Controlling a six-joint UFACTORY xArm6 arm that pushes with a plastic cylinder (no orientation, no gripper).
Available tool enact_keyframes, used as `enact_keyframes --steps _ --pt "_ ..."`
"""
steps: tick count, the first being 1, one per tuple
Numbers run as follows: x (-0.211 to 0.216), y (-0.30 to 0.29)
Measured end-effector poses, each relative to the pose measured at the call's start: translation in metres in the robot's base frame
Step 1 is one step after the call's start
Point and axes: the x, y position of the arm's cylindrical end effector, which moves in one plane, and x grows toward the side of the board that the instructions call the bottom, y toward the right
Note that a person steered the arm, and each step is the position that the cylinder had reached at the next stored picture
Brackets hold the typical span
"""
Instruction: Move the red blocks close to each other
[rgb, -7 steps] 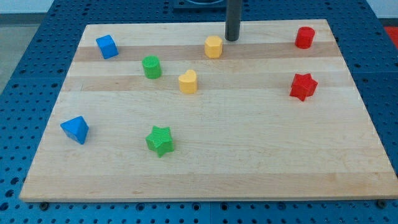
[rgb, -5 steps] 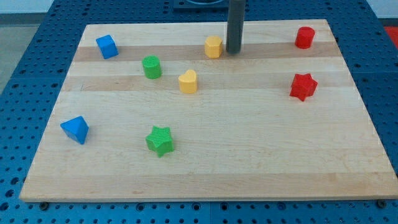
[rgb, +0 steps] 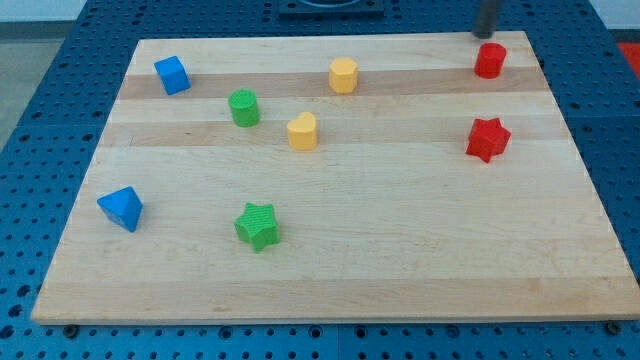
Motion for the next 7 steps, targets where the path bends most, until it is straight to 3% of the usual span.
enact_keyframes --steps 2,7 --pt "0.006 0.000" --pt "0.207 -0.050"
